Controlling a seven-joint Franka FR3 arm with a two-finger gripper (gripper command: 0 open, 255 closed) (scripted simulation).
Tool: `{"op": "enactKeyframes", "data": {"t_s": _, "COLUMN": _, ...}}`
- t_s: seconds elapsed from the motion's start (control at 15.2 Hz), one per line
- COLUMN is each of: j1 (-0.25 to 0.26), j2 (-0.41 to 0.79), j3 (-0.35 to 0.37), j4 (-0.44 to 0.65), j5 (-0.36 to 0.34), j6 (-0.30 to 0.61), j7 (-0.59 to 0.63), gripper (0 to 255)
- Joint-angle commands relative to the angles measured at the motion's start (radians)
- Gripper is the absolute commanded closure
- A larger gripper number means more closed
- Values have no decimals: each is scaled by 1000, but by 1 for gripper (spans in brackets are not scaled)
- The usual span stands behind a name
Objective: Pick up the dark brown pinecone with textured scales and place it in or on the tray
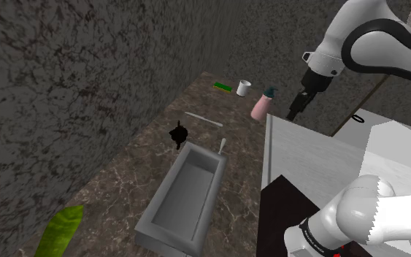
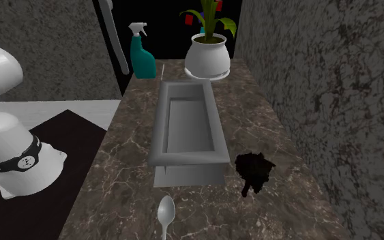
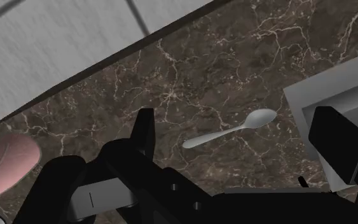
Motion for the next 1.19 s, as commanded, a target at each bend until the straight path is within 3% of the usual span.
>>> {"op": "enactKeyframes", "data": {"t_s": 0.0, "j1": 0, "j2": 0, "j3": 0, "j4": 0, "j5": 0, "j6": 0, "j7": 0, "gripper": 0}}
{"op": "enactKeyframes", "data": {"t_s": 0.59, "j1": 40, "j2": 158, "j3": 116, "j4": -63, "j5": 95, "j6": 273, "j7": 189, "gripper": 0}}
{"op": "enactKeyframes", "data": {"t_s": 1.12, "j1": 60, "j2": 381, "j3": 218, "j4": -18, "j5": 127, "j6": 505, "j7": 352, "gripper": 0}}
